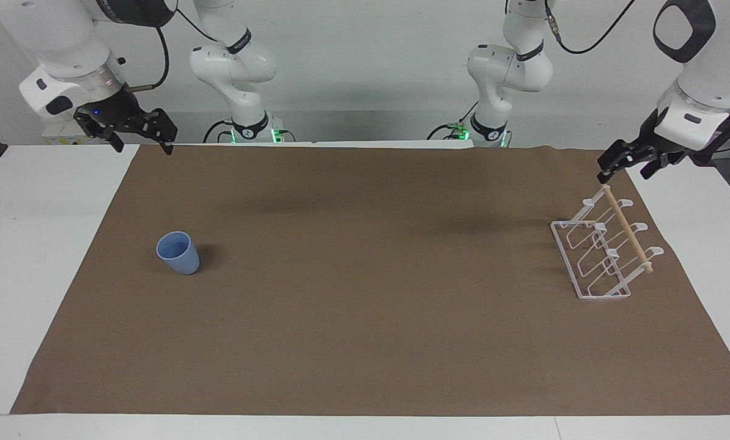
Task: Hang cup on cup holder
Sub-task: 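Grasp the light blue cup rim with the right gripper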
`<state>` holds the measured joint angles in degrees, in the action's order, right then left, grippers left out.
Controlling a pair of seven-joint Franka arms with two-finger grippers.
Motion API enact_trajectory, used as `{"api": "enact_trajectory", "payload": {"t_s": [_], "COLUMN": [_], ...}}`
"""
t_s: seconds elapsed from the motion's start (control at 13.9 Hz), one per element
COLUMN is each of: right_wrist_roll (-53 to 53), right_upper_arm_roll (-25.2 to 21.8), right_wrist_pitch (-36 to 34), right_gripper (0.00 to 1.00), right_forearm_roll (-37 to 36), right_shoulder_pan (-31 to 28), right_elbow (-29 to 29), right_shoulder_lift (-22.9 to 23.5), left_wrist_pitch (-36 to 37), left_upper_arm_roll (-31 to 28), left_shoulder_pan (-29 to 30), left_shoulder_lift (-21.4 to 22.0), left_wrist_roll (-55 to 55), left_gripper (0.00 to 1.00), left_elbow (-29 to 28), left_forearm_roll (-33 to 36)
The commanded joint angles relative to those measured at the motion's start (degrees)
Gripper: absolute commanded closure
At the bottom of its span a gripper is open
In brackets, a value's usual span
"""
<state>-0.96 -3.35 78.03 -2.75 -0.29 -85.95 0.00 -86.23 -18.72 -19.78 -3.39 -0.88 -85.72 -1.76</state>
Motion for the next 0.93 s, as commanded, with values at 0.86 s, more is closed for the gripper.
{"api": "enact_trajectory", "payload": {"t_s": [0.86], "right_wrist_roll": [-5.8], "right_upper_arm_roll": [-0.3], "right_wrist_pitch": [18.8], "right_gripper": [0.0], "right_forearm_roll": [1.0], "right_shoulder_pan": [-1.6], "right_elbow": [-19.8], "right_shoulder_lift": [-6.2], "left_wrist_pitch": [0.2], "left_upper_arm_roll": [12.5], "left_shoulder_pan": [10.3], "left_shoulder_lift": [2.1], "left_wrist_roll": [-0.1], "left_gripper": [0.0], "left_elbow": [-1.5], "left_forearm_roll": [0.4]}}
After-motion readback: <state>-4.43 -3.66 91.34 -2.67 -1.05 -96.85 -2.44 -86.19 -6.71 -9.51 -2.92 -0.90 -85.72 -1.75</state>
